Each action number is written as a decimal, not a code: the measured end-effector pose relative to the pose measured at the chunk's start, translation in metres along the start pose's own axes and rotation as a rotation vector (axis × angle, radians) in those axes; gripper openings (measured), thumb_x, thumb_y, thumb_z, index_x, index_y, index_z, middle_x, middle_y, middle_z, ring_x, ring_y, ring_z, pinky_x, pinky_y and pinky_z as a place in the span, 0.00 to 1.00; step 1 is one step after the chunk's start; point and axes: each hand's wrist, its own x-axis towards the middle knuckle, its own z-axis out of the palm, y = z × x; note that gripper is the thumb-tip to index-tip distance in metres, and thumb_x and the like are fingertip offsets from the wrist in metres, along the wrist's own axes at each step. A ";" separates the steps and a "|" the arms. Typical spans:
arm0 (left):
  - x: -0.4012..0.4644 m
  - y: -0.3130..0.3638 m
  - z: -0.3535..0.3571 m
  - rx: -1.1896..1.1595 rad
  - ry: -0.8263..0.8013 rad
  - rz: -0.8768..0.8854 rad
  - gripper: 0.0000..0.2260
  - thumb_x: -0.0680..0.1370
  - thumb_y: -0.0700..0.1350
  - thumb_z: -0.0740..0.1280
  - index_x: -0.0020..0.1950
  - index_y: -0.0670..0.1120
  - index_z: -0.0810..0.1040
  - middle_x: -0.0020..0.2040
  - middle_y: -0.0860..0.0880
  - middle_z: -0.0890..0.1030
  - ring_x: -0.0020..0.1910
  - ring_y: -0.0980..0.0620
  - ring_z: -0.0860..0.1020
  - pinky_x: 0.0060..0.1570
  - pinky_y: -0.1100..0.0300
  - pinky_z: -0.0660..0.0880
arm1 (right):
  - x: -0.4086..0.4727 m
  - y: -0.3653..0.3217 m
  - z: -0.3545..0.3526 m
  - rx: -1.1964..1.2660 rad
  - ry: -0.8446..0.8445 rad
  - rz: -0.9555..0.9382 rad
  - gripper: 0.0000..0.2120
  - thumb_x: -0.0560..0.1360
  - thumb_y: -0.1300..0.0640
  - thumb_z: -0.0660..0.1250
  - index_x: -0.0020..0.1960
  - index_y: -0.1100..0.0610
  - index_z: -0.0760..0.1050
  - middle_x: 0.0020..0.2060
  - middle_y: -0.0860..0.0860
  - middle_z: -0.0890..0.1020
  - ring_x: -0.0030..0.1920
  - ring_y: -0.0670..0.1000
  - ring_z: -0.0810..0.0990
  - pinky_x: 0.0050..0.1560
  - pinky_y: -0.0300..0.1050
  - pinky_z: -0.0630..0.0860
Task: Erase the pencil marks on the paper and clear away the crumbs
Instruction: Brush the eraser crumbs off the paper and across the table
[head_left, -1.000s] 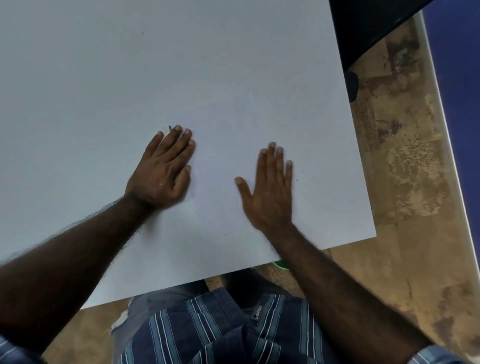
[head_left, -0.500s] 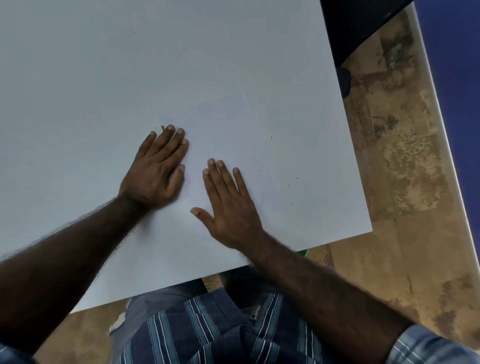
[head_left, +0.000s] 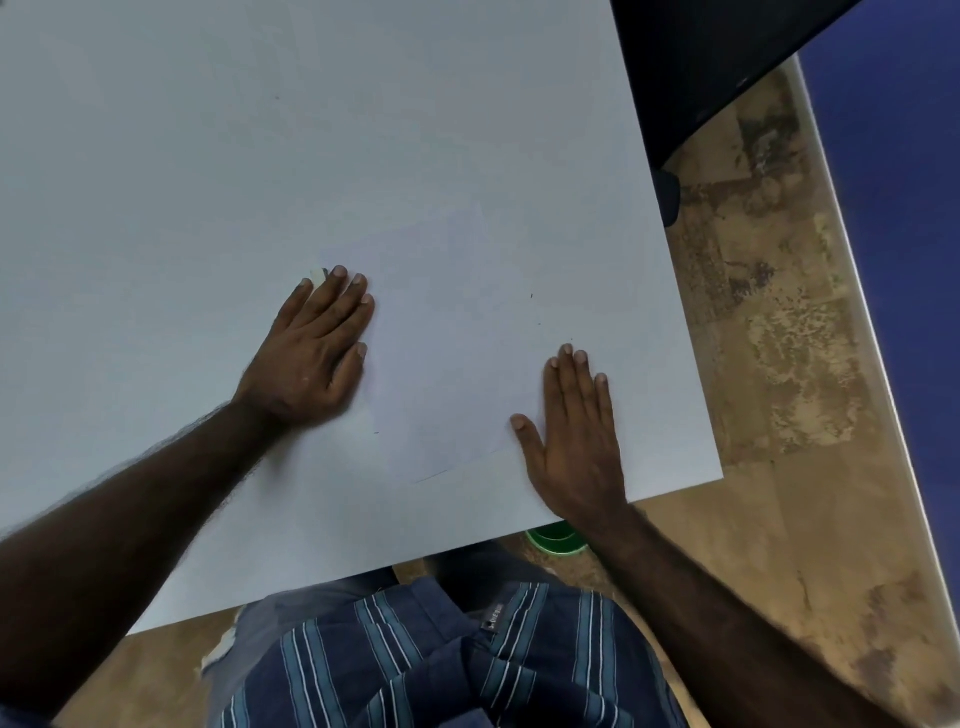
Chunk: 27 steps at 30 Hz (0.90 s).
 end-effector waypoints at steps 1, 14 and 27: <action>0.000 0.000 -0.001 0.002 -0.008 -0.001 0.25 0.84 0.46 0.58 0.80 0.40 0.65 0.83 0.44 0.61 0.83 0.43 0.55 0.78 0.36 0.57 | -0.002 -0.003 -0.001 0.023 0.015 -0.031 0.36 0.88 0.39 0.50 0.86 0.64 0.52 0.86 0.59 0.51 0.87 0.56 0.48 0.85 0.61 0.51; 0.009 0.004 -0.012 0.133 -0.092 0.118 0.20 0.85 0.51 0.60 0.73 0.42 0.76 0.78 0.43 0.71 0.81 0.42 0.63 0.79 0.36 0.53 | 0.007 -0.127 0.032 0.037 -0.113 -0.717 0.34 0.89 0.40 0.54 0.81 0.67 0.63 0.82 0.64 0.63 0.85 0.61 0.57 0.83 0.61 0.55; 0.016 0.017 -0.009 0.179 -0.125 -0.027 0.22 0.85 0.51 0.56 0.75 0.42 0.74 0.79 0.44 0.69 0.81 0.44 0.62 0.80 0.38 0.50 | -0.041 -0.040 0.009 -0.051 -0.242 -0.851 0.31 0.89 0.39 0.54 0.81 0.61 0.68 0.84 0.58 0.62 0.85 0.55 0.56 0.83 0.58 0.57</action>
